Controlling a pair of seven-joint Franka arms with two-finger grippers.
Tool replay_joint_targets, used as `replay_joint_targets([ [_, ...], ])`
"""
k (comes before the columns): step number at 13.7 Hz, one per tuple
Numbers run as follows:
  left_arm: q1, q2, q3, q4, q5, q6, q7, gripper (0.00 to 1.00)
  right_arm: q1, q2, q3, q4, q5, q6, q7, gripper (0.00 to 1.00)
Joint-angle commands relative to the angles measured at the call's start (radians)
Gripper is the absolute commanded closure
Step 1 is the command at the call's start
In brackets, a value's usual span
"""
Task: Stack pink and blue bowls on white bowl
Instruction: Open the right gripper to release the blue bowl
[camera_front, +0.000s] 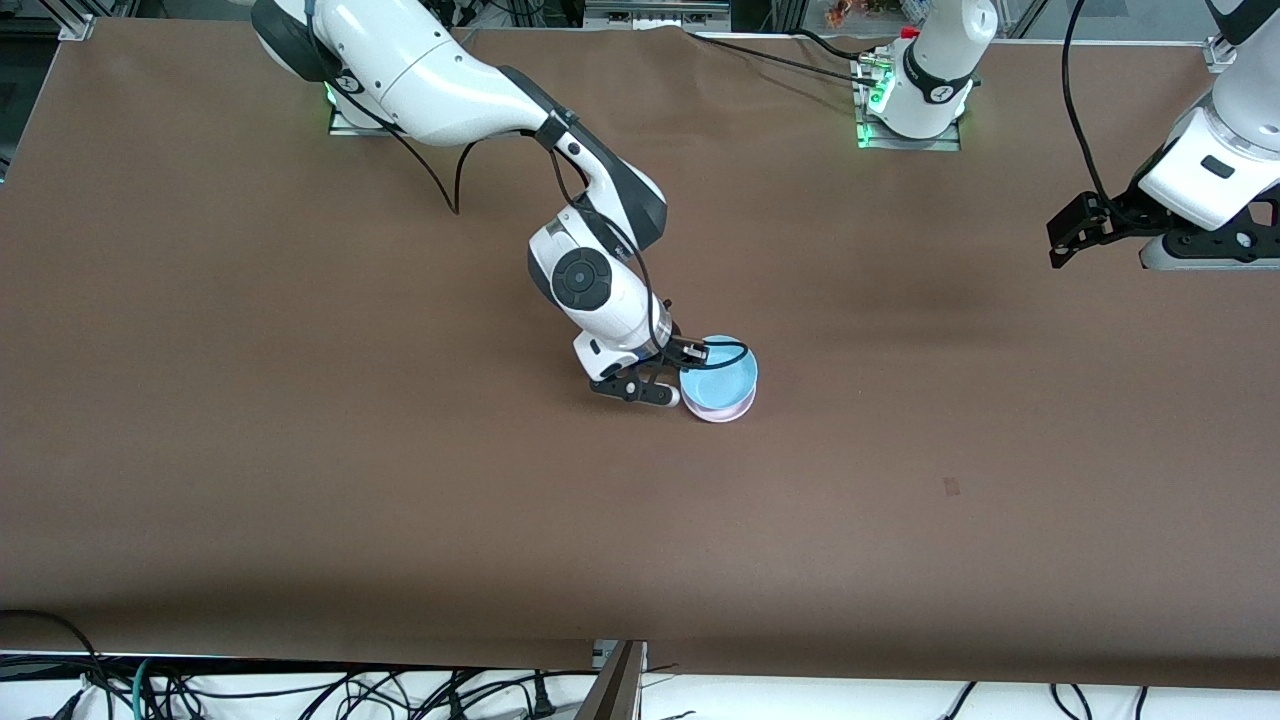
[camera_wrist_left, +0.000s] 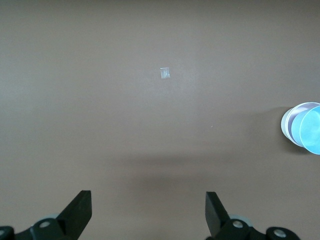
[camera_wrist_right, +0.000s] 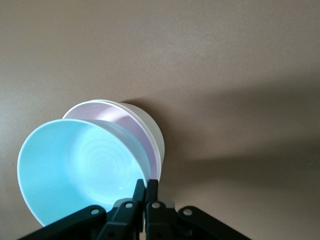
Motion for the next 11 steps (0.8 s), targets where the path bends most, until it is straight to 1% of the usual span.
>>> replay_joint_targets([
  [1, -0.003, -0.002, 0.005, 0.009, -0.022, -0.009, 0.01, 0.0, 0.011, 0.013, -0.004, 0.023, -0.015, -0.002, 0.019, 1.0],
  [8, 0.0, 0.001, 0.005, 0.009, -0.022, -0.011, 0.013, 0.0, 0.019, 0.03, -0.004, 0.025, -0.015, 0.014, 0.019, 1.0],
  [9, 0.0, 0.001, 0.004, 0.009, -0.022, -0.011, 0.013, 0.0, 0.019, 0.031, -0.006, 0.026, -0.015, 0.015, 0.019, 0.73],
  [10, 0.0, 0.001, 0.004, 0.009, -0.022, -0.011, 0.019, 0.0, 0.019, 0.031, -0.006, 0.026, -0.016, 0.015, 0.012, 0.01],
  [11, 0.002, 0.003, 0.005, 0.009, -0.022, -0.011, 0.024, 0.0, 0.018, 0.031, -0.008, 0.031, -0.026, 0.015, 0.005, 0.0],
])
